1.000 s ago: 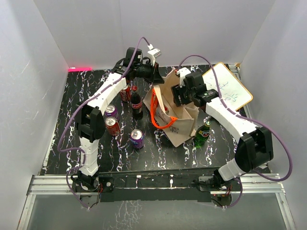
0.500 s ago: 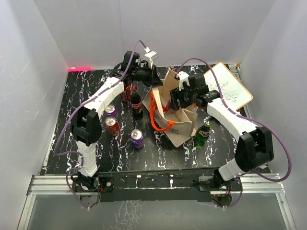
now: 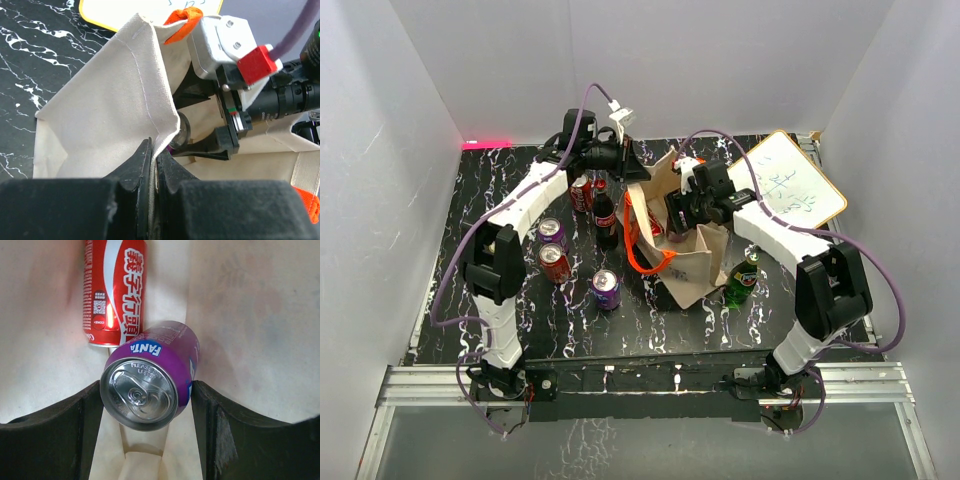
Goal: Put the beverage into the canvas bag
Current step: Adjust the drink in the canvas bag.
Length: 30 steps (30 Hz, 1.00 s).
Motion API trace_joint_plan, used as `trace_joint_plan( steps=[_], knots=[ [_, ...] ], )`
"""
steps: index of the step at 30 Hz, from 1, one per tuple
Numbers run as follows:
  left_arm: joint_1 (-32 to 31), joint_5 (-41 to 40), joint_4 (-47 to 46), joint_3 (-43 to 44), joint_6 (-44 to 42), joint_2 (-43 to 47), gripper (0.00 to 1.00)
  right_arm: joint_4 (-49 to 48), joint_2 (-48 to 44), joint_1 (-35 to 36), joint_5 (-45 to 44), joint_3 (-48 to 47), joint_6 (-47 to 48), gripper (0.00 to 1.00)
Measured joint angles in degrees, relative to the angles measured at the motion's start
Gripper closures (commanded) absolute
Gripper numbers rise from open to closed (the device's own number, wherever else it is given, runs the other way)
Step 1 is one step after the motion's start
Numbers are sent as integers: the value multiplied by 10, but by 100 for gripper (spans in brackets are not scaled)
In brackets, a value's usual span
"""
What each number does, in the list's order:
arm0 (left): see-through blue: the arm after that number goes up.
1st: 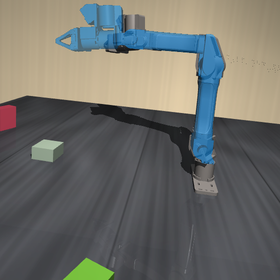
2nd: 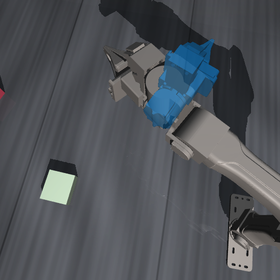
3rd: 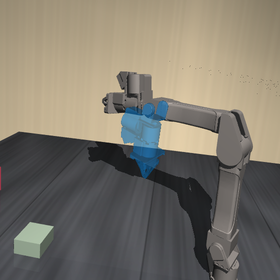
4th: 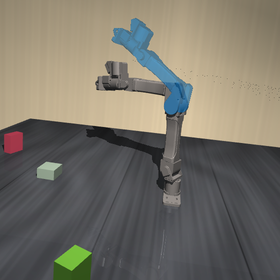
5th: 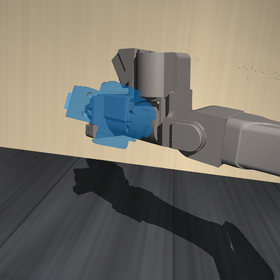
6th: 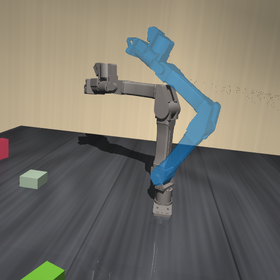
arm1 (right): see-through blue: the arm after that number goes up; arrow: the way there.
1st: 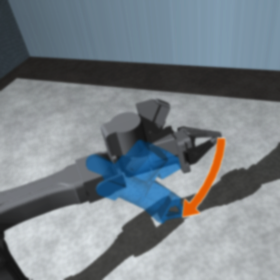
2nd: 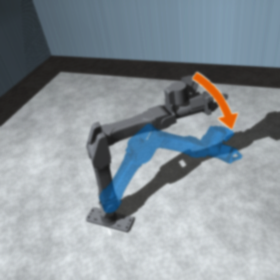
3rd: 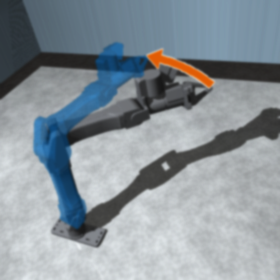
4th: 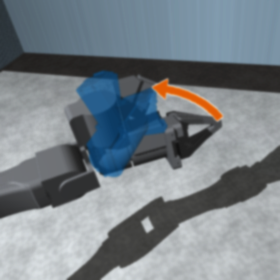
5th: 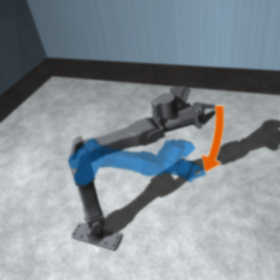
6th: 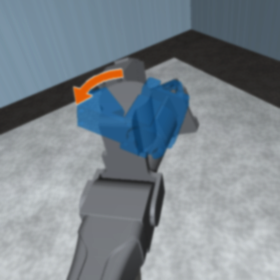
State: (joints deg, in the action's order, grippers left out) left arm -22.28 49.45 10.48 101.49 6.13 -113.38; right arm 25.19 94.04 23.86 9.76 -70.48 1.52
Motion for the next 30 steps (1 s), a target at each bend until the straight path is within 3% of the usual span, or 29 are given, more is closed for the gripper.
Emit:
trace_joint_plan(
  steps=[9,19,26,30],
  knots=[
    [9,25,6,-19,-22,26,100,0,-31,-11,-84,0,6,92],
    [11,11,72,-11,-90,29,100,-2,-42,-47,-104,0,17,92],
    [13,-13,70,-9,-85,33,100,3,-51,-70,-6,0,32,92],
    [16,-14,62,-12,-69,33,93,20,-51,-75,70,0,45,92]
  ],
)
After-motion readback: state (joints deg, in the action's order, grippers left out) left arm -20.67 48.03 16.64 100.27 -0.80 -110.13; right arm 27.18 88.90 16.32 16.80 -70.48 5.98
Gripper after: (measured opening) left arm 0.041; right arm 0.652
